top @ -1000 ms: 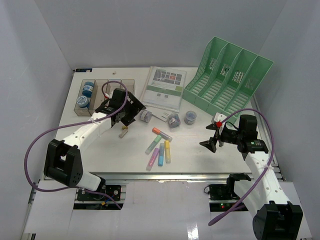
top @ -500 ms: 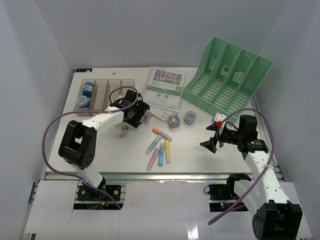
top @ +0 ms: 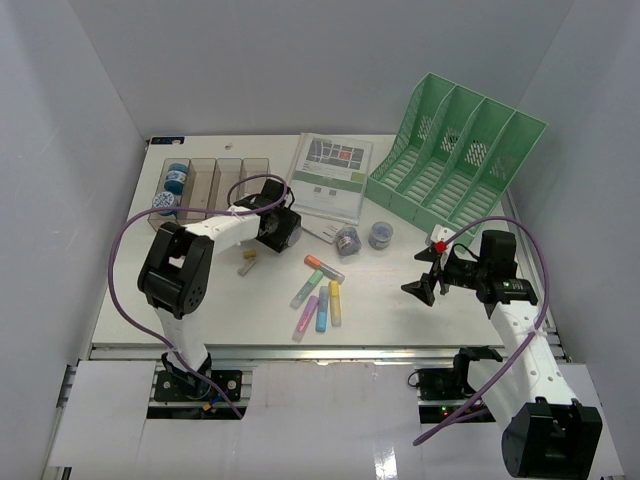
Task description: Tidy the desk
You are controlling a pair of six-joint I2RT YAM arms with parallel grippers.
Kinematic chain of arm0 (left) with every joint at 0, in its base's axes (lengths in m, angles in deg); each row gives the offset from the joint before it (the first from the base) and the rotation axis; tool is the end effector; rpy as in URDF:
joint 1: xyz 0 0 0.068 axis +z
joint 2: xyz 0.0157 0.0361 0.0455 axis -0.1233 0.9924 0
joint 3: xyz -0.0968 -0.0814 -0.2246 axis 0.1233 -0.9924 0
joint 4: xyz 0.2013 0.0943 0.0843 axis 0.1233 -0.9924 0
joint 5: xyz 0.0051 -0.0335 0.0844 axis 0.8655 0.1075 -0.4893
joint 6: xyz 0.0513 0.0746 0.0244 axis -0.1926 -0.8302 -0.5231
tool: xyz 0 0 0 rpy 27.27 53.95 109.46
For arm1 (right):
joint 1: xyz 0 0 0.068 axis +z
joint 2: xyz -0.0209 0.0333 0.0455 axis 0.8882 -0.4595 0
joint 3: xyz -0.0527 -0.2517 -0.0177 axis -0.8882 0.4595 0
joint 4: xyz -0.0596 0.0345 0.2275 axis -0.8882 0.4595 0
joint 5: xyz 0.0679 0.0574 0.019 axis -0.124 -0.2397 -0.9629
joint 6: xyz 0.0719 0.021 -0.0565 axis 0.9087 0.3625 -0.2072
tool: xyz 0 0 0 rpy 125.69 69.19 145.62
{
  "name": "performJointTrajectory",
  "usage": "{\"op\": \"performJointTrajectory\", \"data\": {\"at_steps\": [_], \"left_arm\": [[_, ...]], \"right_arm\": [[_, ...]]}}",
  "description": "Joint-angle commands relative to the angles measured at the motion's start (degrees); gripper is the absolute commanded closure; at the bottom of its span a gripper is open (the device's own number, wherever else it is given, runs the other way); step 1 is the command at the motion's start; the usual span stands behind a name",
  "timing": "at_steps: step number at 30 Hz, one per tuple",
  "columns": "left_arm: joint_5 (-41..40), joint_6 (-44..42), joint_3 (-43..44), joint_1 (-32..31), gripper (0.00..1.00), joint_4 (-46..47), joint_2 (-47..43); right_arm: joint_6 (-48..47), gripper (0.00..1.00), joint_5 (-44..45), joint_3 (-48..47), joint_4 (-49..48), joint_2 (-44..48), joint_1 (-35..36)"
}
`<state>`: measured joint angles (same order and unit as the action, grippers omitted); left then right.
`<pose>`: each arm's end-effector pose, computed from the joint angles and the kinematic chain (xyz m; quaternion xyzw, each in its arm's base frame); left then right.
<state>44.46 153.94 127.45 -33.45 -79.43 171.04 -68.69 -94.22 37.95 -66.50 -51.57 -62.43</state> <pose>0.3411 -0.1548 0.1276 -0.4569 0.8538 -0.1479 0.2011 0.1756 0.0694 0.2182 -0.4695 0.6793 0.2503 0.5054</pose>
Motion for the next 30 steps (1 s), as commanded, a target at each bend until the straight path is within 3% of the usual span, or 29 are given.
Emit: {"op": "performJointTrajectory", "data": {"at_steps": [1,8,11,14,18,22,25,30], "left_arm": [[-1.88,1.06,1.83,-0.26,0.36,-0.42,-1.06],[-0.50,-4.46,0.81,-0.77,0.63,1.15,-3.21],[3.94,-13.65,1.00,-1.14,0.74,5.96,-4.84],[8.39,-28.55,1.98,-1.14,0.85,7.33,-7.55],[8.59,-43.94,2.43,-1.14,0.92,6.13,-12.50],[4.65,-53.23,5.09,0.98,0.93,2.82,-16.43],[3.12,-57.72,7.26,6.60,0.93,1.41,-17.23],[7.27,-62.33,11.22,19.00,0.93,1.55,-13.51]], "right_arm": [[-0.96,0.09,-1.79,-0.96,0.56,-0.24,-1.41],[-1.00,0.09,-2.19,-1.01,0.77,-0.24,-1.84],[-1.08,0.09,-2.45,-1.01,0.95,-0.26,-1.97],[-1.17,0.09,-2.61,-1.10,1.03,-0.15,-1.97],[-1.26,0.09,-2.91,-1.10,1.12,-0.06,-1.97],[-1.26,0.09,-3.14,-1.18,1.27,-0.23,-1.97],[-1.44,0.09,-3.15,-1.16,1.38,-0.41,-1.97],[-1.52,0.09,-3.18,-1.19,1.56,-0.41,-1.97]]}}
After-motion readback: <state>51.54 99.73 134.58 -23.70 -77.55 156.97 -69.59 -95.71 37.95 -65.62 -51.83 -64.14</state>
